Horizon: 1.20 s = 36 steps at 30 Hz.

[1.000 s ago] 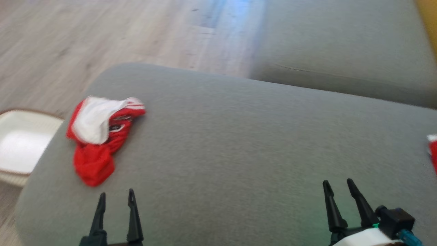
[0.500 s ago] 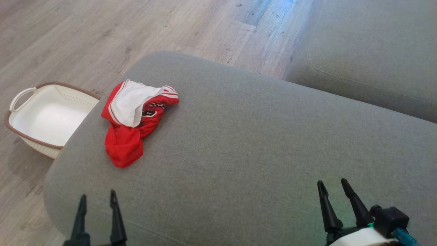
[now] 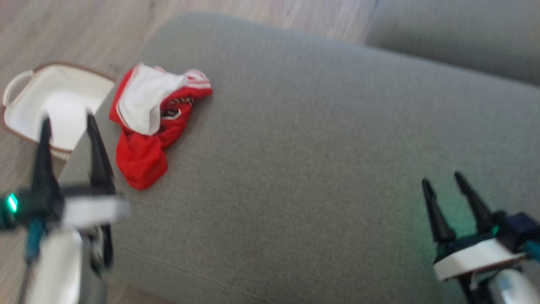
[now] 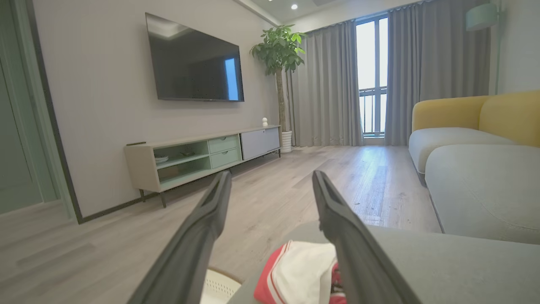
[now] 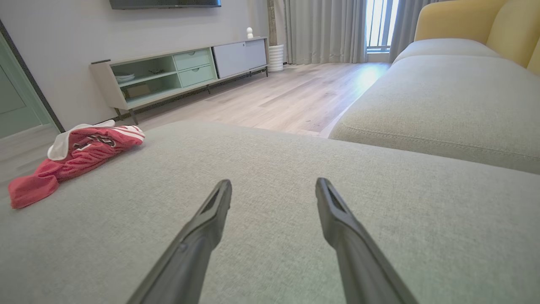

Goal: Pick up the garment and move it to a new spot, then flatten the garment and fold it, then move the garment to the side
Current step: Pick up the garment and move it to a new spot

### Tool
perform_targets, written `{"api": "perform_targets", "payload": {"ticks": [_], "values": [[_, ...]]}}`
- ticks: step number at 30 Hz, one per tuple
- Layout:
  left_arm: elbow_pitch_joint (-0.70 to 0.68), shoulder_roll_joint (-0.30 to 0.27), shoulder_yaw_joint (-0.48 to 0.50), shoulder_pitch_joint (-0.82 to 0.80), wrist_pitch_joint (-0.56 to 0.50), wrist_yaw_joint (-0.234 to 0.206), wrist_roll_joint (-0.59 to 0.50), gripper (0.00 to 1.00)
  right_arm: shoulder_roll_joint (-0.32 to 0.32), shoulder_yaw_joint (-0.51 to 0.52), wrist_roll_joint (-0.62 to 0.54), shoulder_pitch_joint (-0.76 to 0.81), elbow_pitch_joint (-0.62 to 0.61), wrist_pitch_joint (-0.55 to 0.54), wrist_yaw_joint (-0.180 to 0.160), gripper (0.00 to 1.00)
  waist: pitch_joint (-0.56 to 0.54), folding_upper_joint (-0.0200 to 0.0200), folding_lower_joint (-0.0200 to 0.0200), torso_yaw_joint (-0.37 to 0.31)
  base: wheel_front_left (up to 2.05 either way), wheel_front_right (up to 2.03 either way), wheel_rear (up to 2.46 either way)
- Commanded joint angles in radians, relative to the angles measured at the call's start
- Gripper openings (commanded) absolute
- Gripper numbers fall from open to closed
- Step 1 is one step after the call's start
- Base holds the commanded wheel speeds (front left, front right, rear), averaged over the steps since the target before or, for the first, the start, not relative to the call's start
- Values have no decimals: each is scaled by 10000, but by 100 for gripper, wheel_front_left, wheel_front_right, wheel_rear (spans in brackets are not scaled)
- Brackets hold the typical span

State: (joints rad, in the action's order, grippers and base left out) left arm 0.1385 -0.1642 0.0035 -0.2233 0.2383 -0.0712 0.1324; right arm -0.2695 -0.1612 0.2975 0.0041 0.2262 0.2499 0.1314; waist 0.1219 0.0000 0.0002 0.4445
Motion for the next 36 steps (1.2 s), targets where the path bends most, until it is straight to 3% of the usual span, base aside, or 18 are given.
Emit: {"api": "perform_targets", "payload": {"ticks": [1, 7, 10, 15, 20, 29, 31, 36], "values": [[-136, -406, 471, -922, -12, 50, 17, 100, -409, -175, -100, -311, -360, 118, -7, 100, 940, 0, -2, -108, 0, 0, 0], [1936, -1139, 569, -3976, -897, 478, 288, 100, -1513, 43, -73, -777, -944, -92, -7, 100, 2265, 0, -2, -349, 0, 0, 0], [3487, -1564, 564, -5340, -1492, 690, 348, 100, -1932, 228, -70, -969, -1438, -413, -7, 100, 2825, 0, -2, -522, 0, 0, 0], [6292, -1786, 734, -7102, -2765, 1074, 908, 100, -2330, 423, -23, -1127, -2127, -819, -7, 100, 3431, 0, -2, -809, 0, 0, 0], [8342, -1808, 888, -8073, -3987, 1375, 1462, 100, -2469, 630, -54, -1112, -2661, -1120, -7, 100, 3969, 0, -2, -1065, 0, 0, 0], [10251, -1631, 1051, -8480, -5189, 1580, 2042, 99, -2572, 964, -168, -1078, -3192, -1321, -7, 100, 4682, 0, -2, -1256, 0, 0, 0], [10355, -1619, 1019, -8517, -4891, 1603, 2046, 0, -2517, 1024, -200, -1086, -3213, -1326, -7, 100, 4736, 0, -2, -1242, 0, 0, 0], [10164, -1845, 734, -8842, -3514, 1650, 1765, 0, -2174, 853, -264, -1221, -3020, -1130, -7, 100, 4431, 0, -2, -1287, 0, 0, 0]]}}
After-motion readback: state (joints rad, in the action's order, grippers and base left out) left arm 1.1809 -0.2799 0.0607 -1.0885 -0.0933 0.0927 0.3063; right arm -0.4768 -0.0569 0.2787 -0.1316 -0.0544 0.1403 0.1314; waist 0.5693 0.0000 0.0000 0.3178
